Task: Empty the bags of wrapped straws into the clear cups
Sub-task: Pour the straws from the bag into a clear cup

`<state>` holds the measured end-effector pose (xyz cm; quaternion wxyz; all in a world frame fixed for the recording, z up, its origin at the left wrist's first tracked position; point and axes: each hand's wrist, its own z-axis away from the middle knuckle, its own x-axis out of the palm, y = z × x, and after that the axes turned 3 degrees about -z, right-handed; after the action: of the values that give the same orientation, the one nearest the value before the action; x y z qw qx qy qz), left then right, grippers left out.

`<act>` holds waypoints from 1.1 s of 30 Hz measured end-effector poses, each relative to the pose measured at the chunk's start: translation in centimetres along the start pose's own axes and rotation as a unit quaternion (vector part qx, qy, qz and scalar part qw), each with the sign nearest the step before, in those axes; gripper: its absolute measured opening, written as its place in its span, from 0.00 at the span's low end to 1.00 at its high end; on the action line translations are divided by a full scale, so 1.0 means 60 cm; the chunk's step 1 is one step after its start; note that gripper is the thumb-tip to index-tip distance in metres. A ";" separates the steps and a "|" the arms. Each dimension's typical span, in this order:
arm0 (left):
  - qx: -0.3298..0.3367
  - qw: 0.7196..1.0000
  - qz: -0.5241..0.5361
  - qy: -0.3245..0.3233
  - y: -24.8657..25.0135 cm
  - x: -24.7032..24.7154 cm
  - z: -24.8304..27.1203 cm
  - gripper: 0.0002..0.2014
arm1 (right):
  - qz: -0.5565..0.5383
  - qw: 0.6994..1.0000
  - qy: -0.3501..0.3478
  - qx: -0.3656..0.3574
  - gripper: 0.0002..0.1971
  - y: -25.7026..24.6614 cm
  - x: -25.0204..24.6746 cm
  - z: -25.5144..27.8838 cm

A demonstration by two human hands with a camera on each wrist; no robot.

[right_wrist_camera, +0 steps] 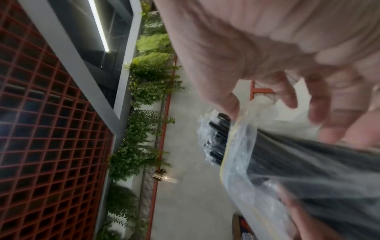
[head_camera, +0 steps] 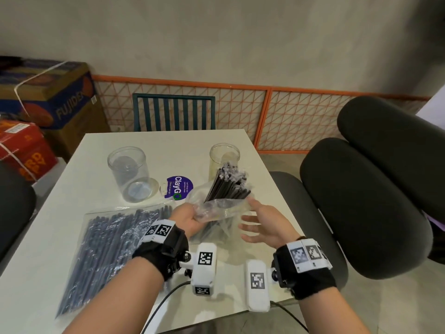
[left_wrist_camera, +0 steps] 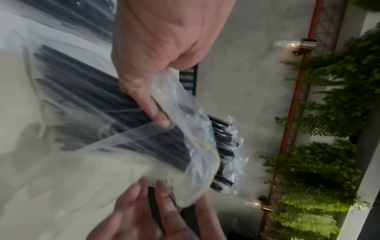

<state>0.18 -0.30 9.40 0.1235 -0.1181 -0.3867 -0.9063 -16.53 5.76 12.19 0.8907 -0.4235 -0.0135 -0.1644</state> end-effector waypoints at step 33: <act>-0.001 0.985 -0.150 -0.089 0.003 -0.011 -0.038 0.19 | 0.180 0.934 0.081 -0.298 0.22 0.008 0.045 -0.062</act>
<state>0.58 -2.02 7.79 -0.0486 -0.1395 -0.4089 -0.9005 -14.27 2.46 9.89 0.7367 -0.6497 0.1848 -0.0311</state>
